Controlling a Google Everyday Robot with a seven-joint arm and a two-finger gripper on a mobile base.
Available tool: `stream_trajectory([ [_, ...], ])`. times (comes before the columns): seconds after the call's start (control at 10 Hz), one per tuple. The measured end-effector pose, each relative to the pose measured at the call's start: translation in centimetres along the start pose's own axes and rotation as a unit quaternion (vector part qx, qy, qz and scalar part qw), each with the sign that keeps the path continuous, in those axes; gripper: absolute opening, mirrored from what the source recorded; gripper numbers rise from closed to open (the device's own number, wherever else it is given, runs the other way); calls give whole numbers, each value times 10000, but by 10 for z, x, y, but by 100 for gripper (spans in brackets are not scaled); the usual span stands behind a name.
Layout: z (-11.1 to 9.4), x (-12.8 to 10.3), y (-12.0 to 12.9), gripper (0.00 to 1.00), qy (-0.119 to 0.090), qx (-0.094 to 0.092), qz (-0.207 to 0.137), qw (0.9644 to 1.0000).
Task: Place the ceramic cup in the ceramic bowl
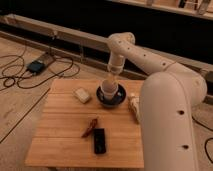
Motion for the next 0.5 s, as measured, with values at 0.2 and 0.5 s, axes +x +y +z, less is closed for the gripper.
stream_trajectory([
  [0.2,26,-4,10,31,-102,163,106,9998],
  [0.5,45,-6,23,61,-158,302,225,9992],
])
